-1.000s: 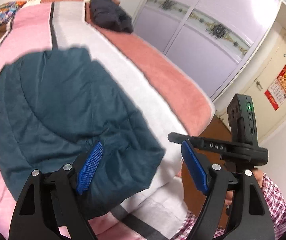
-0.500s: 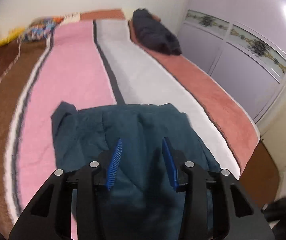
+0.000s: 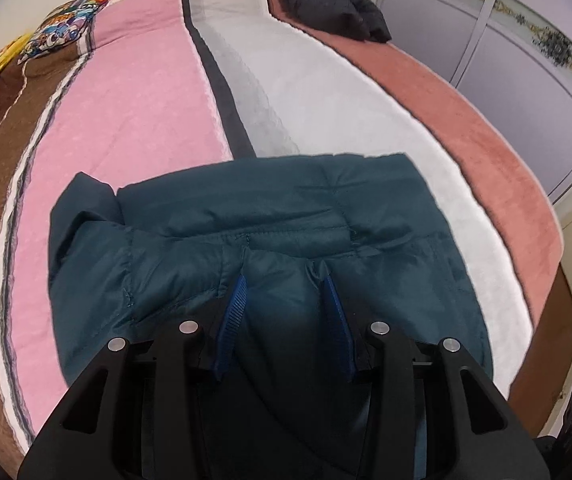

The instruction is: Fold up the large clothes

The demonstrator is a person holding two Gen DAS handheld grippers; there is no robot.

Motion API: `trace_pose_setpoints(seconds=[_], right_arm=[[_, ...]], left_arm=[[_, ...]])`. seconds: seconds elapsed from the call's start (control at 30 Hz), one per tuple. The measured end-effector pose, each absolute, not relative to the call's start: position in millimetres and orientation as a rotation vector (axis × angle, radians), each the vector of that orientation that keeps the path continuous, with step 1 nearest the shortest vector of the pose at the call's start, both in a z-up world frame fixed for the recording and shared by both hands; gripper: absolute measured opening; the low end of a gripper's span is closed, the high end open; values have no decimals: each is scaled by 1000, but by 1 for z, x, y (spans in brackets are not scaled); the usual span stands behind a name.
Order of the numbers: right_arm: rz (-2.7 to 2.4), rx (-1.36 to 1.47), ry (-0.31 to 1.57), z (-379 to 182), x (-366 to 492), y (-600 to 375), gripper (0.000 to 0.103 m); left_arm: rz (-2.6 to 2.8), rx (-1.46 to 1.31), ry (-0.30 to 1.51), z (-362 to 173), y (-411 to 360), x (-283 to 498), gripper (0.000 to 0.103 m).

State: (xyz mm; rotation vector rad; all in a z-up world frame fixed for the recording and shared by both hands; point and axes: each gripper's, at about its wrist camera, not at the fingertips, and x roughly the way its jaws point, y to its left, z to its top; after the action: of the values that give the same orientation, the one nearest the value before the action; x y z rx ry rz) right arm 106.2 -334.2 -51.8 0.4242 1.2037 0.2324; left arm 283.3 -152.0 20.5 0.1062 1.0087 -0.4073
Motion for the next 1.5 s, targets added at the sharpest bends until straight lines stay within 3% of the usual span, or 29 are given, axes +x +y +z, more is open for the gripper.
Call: trace_pose_setpoints(seconds=[0.33, 0.93, 1.1, 1.17, 1.4, 1.5], right_arm=[[252, 489, 1216, -78, 108, -358, 0], [226, 450, 1217, -72, 103, -337, 0], [227, 436, 1216, -66, 102, -331, 0], [228, 435, 1217, -63, 101, -330, 0], [246, 461, 1210, -58, 101, -329, 1], [261, 472, 1204, -55, 98, -334, 3]], left_arm=[[-401, 129, 1026, 2, -155, 288, 42], [-393, 90, 994, 7, -152, 282, 43], [-425, 49, 966, 31, -143, 272, 53], [-423, 29, 941, 43, -134, 265, 66], [-390, -67, 890, 73, -73, 243, 68], [-363, -136, 907, 70, -41, 229, 73]])
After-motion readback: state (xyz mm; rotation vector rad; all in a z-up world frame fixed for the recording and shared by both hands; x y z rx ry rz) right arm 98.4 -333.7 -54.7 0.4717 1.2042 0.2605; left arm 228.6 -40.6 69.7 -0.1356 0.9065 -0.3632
